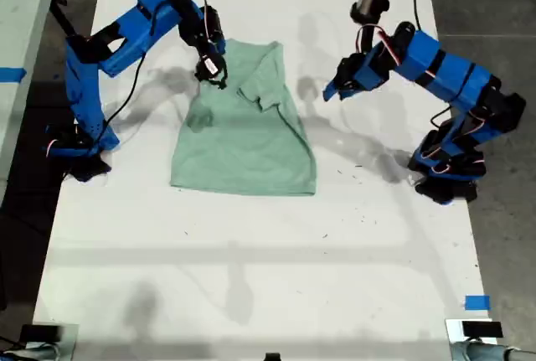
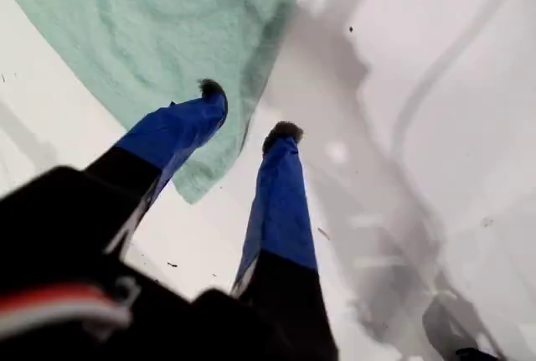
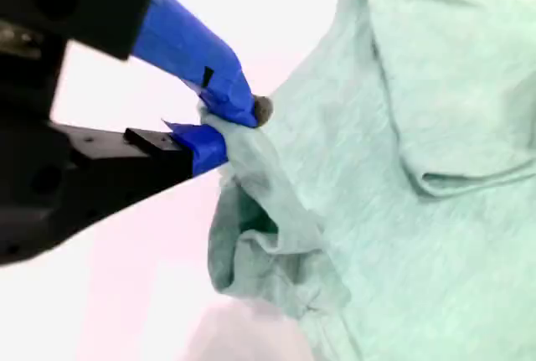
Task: Fold t-shirt
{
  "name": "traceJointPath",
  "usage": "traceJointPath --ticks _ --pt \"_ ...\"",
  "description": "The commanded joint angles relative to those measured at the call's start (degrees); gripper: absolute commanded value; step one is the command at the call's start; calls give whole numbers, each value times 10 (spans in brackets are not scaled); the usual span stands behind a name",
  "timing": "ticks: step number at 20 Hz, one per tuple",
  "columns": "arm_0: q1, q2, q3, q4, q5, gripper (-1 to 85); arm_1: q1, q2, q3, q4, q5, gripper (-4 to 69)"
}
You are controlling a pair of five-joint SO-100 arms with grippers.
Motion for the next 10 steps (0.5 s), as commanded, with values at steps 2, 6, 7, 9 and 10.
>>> traceJointPath --ticks 2,6,7,9,10 --pt "25 -30 -50 -70 -19 -1 -11 38 6 -25 12 149" --pt "42 -83 -52 -140 -35 -1 -11 40 20 -32 18 149" --pt "44 -99 -53 -156 -40 -1 -12 40 24 -33 19 149" --pt "54 -130 -54 -199 -41 -1 -14 43 34 -40 25 149" --pt "63 -142 -54 -217 -43 -1 -15 43 39 -42 26 149"
